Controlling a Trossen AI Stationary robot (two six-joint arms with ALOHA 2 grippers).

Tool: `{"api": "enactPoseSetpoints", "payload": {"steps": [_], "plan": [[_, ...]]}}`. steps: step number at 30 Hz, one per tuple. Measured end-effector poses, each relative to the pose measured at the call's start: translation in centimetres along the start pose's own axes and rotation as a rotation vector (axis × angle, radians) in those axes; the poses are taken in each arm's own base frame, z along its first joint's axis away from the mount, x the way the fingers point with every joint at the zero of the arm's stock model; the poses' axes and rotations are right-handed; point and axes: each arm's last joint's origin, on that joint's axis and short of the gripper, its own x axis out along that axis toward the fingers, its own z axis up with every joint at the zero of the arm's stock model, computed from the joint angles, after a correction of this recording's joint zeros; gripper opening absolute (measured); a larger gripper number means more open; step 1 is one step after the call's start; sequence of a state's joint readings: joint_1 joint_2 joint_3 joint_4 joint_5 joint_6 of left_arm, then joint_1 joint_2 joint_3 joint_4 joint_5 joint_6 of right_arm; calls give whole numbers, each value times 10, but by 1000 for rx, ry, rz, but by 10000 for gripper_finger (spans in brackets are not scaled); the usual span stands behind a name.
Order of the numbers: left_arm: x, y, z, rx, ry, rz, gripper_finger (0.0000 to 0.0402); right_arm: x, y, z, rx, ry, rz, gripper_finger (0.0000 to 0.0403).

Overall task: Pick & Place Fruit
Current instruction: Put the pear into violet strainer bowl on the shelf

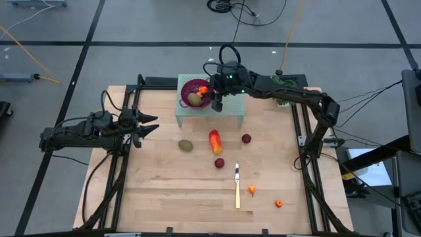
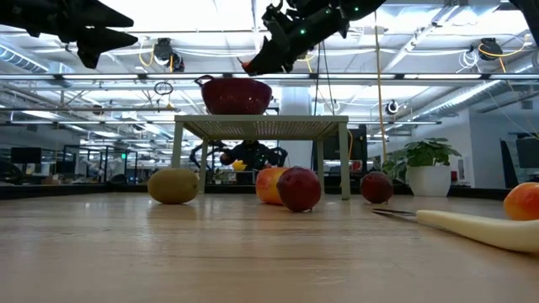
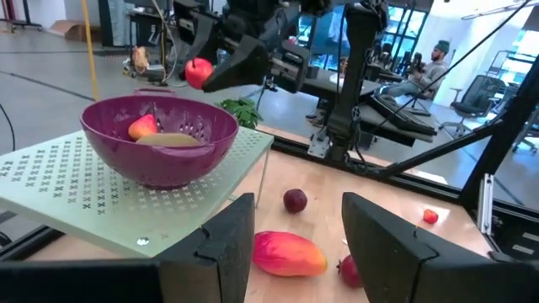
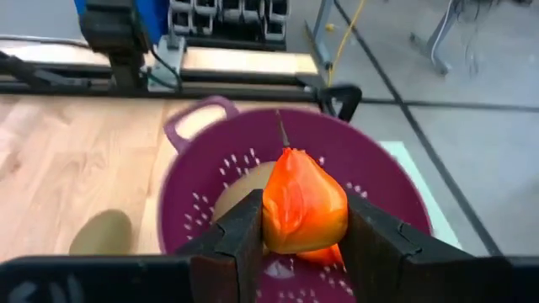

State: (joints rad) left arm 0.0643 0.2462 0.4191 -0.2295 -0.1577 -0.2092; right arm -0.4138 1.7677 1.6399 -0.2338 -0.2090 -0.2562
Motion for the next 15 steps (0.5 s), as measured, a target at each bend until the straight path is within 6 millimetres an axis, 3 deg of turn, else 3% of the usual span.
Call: {"api": "enactPoseSetpoints", "payload": {"steps": [5, 15], "plan": [[0, 0, 0, 0, 0, 0, 182, -7, -4, 9, 2, -2, -9, 126], [0, 0, 0, 0, 0, 1, 182, 0, -5, -3, -27, 77, -13, 126]]}}
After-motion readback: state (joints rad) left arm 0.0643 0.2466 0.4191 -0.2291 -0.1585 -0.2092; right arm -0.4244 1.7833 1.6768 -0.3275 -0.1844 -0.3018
